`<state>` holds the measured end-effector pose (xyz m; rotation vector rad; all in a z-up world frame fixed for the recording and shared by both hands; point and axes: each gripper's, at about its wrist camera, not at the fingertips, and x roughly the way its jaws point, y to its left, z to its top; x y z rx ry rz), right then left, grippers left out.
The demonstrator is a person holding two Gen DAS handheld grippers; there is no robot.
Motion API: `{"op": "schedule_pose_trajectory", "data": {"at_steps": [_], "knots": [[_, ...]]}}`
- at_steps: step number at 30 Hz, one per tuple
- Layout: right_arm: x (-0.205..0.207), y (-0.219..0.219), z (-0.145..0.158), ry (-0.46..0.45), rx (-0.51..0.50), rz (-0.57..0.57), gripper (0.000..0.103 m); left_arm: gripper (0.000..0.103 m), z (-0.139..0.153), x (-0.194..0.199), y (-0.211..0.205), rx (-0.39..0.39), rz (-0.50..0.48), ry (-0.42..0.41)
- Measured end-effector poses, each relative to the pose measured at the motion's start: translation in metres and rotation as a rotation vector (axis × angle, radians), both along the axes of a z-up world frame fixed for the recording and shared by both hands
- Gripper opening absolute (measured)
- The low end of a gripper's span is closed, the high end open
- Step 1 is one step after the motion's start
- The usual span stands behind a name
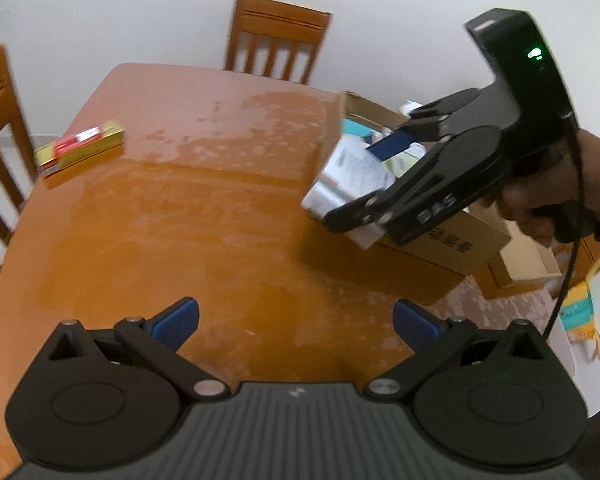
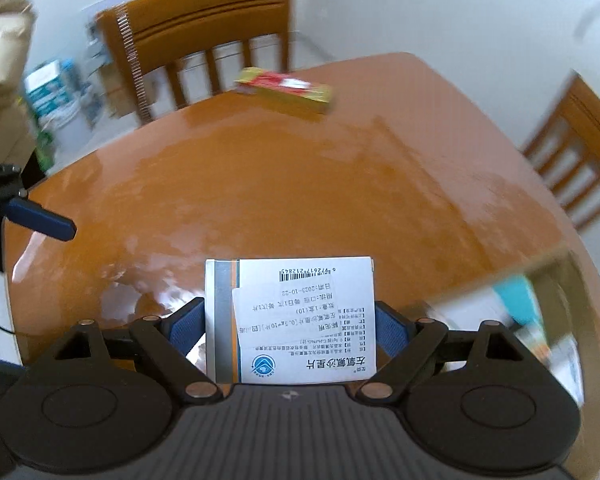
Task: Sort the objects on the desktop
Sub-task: 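Lift the white medicine box with the right gripper over the cardboard box, then lower the white medicine box into the cardboard box and open the right gripper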
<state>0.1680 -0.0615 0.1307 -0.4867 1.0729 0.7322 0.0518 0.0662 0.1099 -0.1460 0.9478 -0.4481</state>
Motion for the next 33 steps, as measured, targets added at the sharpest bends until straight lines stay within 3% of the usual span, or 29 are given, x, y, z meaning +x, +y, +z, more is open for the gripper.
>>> {"op": "schedule_pose_trajectory", "data": {"at_steps": [8, 15, 20, 33], "knots": [[-0.004, -0.101, 0.020, -0.039, -0.050, -0.191, 0.090, 0.103, 0.000, 0.010, -0.037, -0.002, -0.091, 0.011], [0.009, -0.178, 0.014, -0.041, -0.095, -0.306, 0.090, 0.103, 0.001, 0.017, -0.070, 0.009, -0.166, 0.011], [0.014, -0.212, 0.006, -0.040, -0.126, -0.291, 0.090, 0.103, 0.001, 0.021, -0.085, 0.008, -0.179, 0.014], [0.033, -0.220, -0.025, 0.023, -0.154, -0.011, 0.090, 0.103, -0.001, 0.016, -0.105, 0.033, -0.159, 0.042]]}}
